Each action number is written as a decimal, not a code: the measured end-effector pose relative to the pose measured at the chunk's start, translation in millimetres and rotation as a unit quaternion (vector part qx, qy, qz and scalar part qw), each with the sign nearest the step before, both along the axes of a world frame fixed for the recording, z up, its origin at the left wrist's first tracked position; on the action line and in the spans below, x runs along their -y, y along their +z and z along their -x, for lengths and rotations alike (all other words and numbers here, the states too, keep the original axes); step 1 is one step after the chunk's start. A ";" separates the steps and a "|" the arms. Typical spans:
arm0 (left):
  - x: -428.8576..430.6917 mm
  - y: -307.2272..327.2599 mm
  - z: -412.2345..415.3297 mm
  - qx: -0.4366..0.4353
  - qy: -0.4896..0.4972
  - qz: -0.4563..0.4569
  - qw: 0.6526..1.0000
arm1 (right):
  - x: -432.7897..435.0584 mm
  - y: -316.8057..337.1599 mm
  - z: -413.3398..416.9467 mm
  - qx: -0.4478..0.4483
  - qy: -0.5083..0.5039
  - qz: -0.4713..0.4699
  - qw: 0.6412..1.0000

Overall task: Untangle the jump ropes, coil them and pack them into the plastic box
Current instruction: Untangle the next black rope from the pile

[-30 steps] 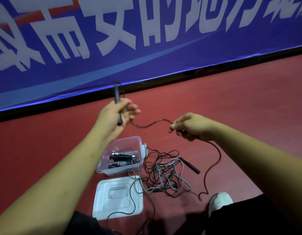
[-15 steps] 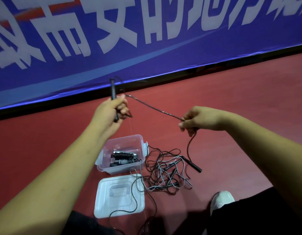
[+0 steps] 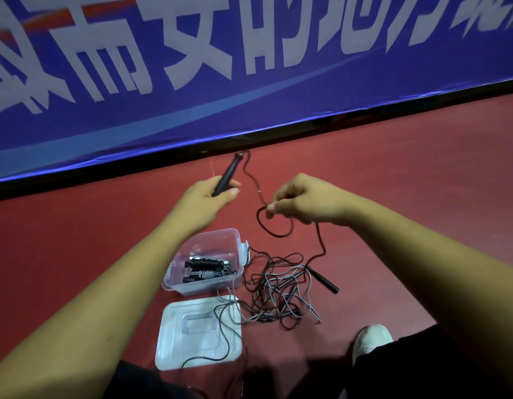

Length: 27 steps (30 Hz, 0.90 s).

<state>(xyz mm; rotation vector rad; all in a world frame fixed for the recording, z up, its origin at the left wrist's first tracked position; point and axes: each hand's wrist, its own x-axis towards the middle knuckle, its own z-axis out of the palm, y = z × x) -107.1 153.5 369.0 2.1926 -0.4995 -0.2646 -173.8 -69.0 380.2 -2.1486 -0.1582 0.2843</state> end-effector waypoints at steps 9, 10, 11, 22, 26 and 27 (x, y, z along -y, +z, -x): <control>29.1 9.0 24.5 -0.164 -0.036 0.281 0.945 | 5.7 12.8 5.7 0.052 -0.055 -0.077 0.994; 29.0 9.2 22.9 -0.175 -0.023 0.306 0.935 | 9.5 9.3 7.2 0.036 -0.038 -0.067 0.996; 28.9 9.2 21.3 -0.184 -0.013 0.329 0.926 | 14.3 4.0 7.7 0.010 -0.019 -0.059 0.998; 0.9 -11.5 -4.7 0.023 0.100 -0.125 0.987 | 33.1 -18.8 2.6 0.005 -0.092 -0.018 0.996; 18.0 -9.1 13.5 -0.023 -0.025 0.036 0.999 | 3.7 5.1 7.0 0.041 -0.009 0.044 0.998; 22.4 -8.6 18.1 -0.024 -0.061 0.045 0.997 | -1.3 11.3 7.3 0.058 -0.006 0.035 0.998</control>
